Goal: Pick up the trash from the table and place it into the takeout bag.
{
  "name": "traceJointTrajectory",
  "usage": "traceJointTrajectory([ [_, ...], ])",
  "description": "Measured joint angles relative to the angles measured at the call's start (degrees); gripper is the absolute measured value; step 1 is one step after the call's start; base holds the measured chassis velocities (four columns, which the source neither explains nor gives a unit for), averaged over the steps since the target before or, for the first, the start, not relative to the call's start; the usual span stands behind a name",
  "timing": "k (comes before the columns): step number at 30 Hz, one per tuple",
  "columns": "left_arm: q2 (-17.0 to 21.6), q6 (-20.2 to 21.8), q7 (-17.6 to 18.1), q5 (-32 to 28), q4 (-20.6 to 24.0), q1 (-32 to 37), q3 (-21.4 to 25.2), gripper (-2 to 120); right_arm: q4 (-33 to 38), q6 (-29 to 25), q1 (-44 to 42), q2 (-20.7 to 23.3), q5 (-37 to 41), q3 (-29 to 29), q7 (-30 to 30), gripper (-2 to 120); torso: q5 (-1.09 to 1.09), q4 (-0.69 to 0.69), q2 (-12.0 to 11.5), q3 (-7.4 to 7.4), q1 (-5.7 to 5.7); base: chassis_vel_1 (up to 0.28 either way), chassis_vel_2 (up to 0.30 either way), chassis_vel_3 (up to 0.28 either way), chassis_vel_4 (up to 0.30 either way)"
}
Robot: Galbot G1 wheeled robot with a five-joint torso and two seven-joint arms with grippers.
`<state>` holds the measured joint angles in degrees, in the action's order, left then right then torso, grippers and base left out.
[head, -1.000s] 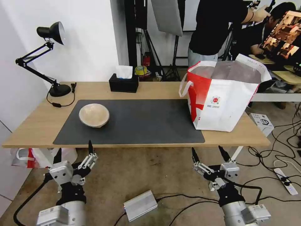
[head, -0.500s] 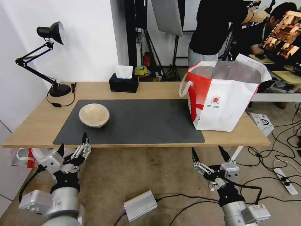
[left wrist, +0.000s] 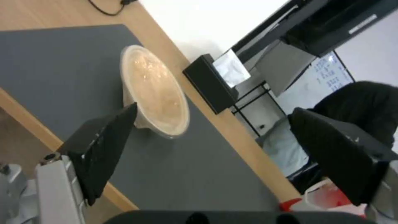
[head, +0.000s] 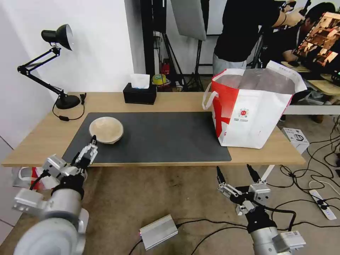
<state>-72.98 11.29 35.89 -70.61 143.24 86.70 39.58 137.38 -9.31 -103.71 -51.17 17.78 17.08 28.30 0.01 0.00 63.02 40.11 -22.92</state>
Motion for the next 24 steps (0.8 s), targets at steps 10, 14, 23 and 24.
traceJointTrajectory([
  [10, 5.7, 1.4, 7.5, -15.5, -1.8, -7.5, 4.4, 100, 0.0, 0.0, 0.0, 0.0, 0.0, 0.0, 0.0, 100, 0.00, 0.01, 0.0, 0.00, 0.01, 0.000, 0.000, 0.000, 0.000],
  [14, 7.3, 1.5, 8.8, -17.2, -3.7, -9.7, 4.7, 100, 0.0, 0.0, 0.0, 0.0, 0.0, 0.0, 0.0, 100, 0.00, 0.01, 0.0, 0.00, 0.01, 0.000, 0.000, 0.000, 0.000],
  [23, 10.3, 1.4, 13.6, -19.9, -7.7, -14.2, 4.2, 100, 0.0, 0.0, 0.0, 0.0, 0.0, 0.0, 0.0, 100, 0.00, 0.00, 0.0, 0.00, 0.01, 0.000, 0.000, 0.000, 0.000],
  [24, 10.7, 1.4, 14.4, -20.1, -8.3, -14.8, 4.1, 100, 0.0, 0.0, 0.0, 0.0, 0.0, 0.0, 0.0, 100, 0.00, 0.00, 0.0, 0.00, 0.01, 0.000, 0.000, 0.000, 0.000],
])
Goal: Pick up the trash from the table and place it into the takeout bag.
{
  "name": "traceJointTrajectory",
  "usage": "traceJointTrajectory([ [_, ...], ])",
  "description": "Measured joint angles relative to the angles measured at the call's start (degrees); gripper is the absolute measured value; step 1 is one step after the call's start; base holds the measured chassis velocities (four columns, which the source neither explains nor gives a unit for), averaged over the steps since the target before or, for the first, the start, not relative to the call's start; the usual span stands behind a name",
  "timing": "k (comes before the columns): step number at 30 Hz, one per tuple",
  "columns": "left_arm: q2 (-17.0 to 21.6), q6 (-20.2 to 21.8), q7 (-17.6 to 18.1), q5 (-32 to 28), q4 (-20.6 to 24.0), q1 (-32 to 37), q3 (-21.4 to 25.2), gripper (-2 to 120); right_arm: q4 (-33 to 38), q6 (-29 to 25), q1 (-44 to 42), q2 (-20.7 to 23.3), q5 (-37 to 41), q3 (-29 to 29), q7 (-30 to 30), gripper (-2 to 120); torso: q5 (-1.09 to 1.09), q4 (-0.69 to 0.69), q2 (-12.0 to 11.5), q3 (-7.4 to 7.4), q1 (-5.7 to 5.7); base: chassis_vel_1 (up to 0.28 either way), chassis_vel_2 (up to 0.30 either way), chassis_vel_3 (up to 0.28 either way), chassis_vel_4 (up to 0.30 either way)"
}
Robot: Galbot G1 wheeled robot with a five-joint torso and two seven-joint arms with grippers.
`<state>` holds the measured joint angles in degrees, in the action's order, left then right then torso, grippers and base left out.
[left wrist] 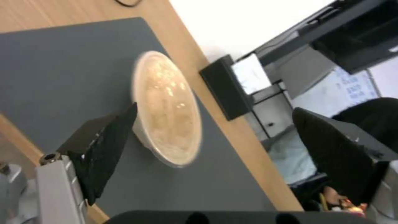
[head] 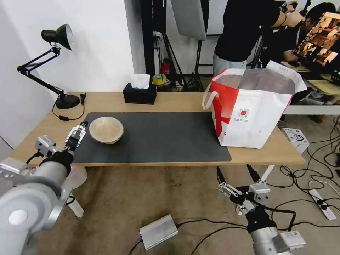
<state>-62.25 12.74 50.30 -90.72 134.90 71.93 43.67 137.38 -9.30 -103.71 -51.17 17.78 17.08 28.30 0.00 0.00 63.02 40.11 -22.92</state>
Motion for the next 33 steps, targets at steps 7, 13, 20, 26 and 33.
traceJointTrajectory([
  [7, 1.2, 0.6, 2.2, -0.9, -2.2, -2.1, -1.0, 100, 0.0, 0.0, 0.0, 0.0, 0.0, 0.0, 0.0, 100, 0.00, 0.00, 0.0, 0.00, 0.00, 0.000, 0.000, 0.000, 0.000],
  [13, 1.1, 1.0, 3.1, -0.3, -5.1, -4.6, -3.8, 100, 0.0, 0.0, 0.0, 0.0, 0.0, 0.0, 0.0, 100, 0.00, 0.00, 0.0, -0.01, 0.00, 0.000, 0.000, 0.000, 0.000],
  [20, 0.7, 1.1, 5.3, -0.1, -9.3, -8.1, -7.2, 100, 0.0, 0.0, 0.0, 0.0, 0.0, 0.0, 0.0, 100, 0.00, 0.00, 0.0, 0.00, 0.00, 0.000, 0.000, 0.000, 0.000],
  [26, 0.8, 1.5, 7.3, 0.2, -12.4, -10.8, -9.6, 100, 0.0, 0.0, 0.0, 0.0, 0.0, 0.0, 0.0, 100, 0.00, 0.00, 0.0, 0.00, 0.00, 0.000, 0.000, 0.000, 0.000],
  [33, 0.5, 1.7, 8.7, -0.1, -15.7, -13.5, -11.1, 100, 0.0, 0.0, 0.0, 0.0, 0.0, 0.0, 0.0, 100, 0.00, 0.00, 0.0, 0.00, 0.00, 0.000, 0.000, 0.000, 0.000],
])
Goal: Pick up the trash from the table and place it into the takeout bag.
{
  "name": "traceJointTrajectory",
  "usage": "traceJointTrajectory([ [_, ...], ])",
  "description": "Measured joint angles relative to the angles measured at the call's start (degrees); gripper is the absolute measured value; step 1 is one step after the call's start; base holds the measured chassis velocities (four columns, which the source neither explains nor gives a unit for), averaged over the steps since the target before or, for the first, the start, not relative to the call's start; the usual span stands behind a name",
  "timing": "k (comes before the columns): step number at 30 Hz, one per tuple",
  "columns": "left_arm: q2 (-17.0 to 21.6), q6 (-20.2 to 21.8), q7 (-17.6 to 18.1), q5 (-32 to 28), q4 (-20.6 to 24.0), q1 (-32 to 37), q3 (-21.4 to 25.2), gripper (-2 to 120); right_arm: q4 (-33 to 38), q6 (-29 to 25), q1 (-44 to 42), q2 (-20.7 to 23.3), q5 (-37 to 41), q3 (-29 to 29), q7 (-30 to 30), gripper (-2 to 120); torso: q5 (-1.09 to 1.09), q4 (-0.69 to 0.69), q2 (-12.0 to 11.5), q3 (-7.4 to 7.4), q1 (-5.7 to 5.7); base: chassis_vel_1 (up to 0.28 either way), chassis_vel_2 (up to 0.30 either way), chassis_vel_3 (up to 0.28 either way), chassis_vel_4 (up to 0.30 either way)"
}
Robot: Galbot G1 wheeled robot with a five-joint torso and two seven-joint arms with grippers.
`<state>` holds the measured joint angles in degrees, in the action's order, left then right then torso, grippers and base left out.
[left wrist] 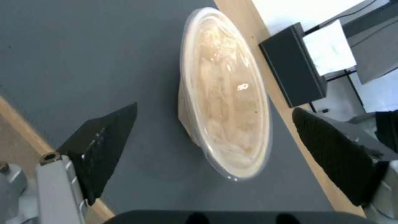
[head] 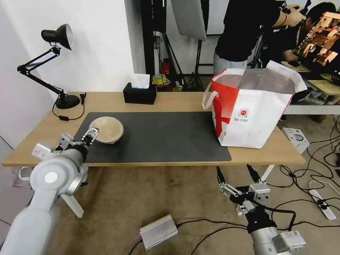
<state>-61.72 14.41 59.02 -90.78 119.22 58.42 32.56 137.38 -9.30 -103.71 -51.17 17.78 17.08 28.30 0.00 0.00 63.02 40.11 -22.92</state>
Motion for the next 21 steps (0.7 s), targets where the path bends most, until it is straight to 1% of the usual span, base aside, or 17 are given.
traceJointTrajectory([
  [4, -0.2, 0.0, 0.2, -0.2, -1.5, -1.1, -0.5, 100, 0.0, 0.0, 0.0, 0.0, 0.0, 0.0, 0.0, 100, 0.00, 0.00, 0.0, 0.00, 0.00, 0.000, 0.000, 0.000, 0.000],
  [21, -0.9, 0.2, 1.4, -1.1, -4.4, -4.0, -2.2, 100, 0.0, 0.0, 0.0, 0.0, 0.0, 0.0, 0.0, 100, 0.00, 0.00, 0.0, 0.00, 0.00, 0.000, 0.000, 0.000, 0.000],
])
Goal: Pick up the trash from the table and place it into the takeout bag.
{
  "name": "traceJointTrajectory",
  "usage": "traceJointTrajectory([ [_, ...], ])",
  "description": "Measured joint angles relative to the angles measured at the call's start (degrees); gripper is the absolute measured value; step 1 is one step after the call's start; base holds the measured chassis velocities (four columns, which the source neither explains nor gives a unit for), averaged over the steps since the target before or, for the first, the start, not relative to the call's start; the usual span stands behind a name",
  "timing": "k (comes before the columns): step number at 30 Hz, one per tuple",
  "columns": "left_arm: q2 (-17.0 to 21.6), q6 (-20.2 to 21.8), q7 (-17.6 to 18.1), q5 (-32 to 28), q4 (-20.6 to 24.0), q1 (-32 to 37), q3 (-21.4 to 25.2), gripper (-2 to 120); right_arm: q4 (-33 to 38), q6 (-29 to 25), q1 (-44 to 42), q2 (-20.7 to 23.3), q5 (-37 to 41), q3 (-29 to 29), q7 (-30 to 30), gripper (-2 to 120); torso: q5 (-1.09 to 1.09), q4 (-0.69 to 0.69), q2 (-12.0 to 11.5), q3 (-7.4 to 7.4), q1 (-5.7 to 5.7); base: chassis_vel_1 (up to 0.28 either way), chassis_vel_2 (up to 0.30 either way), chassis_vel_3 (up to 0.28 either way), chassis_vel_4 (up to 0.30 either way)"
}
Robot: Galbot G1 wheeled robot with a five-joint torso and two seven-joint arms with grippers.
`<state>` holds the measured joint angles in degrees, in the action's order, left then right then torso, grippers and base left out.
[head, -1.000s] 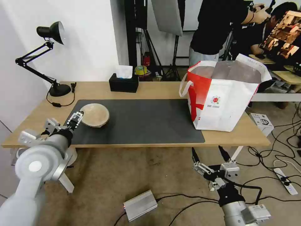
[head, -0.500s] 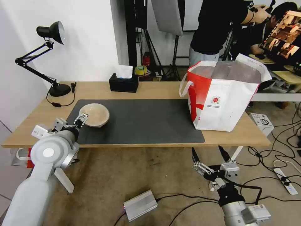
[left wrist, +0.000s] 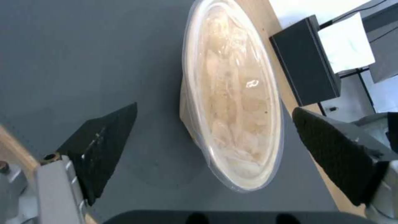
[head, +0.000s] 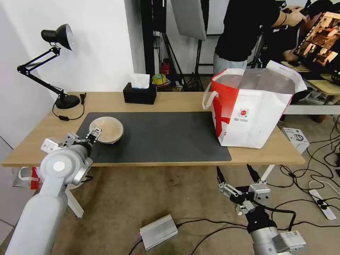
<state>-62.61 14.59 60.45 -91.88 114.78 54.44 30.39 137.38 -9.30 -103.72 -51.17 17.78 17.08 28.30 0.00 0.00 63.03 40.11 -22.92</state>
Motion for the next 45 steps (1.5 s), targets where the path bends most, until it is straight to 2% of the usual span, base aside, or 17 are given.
traceJointTrajectory([
  [24, -3.5, 2.6, 2.2, -0.4, -8.7, -9.1, -5.1, 100, 0.0, 0.0, 0.0, 0.0, 0.0, 0.0, 0.0, 100, 0.00, 0.00, 0.0, 0.00, 0.00, 0.000, 0.000, 0.000, 0.000],
  [45, -5.2, 2.9, 2.0, 1.1, -12.6, -11.8, -6.3, 100, 0.0, 0.0, 0.0, 0.0, 0.0, 0.0, 0.0, 100, 0.00, 0.00, 0.0, 0.00, 0.00, 0.000, 0.000, 0.000, 0.000],
])
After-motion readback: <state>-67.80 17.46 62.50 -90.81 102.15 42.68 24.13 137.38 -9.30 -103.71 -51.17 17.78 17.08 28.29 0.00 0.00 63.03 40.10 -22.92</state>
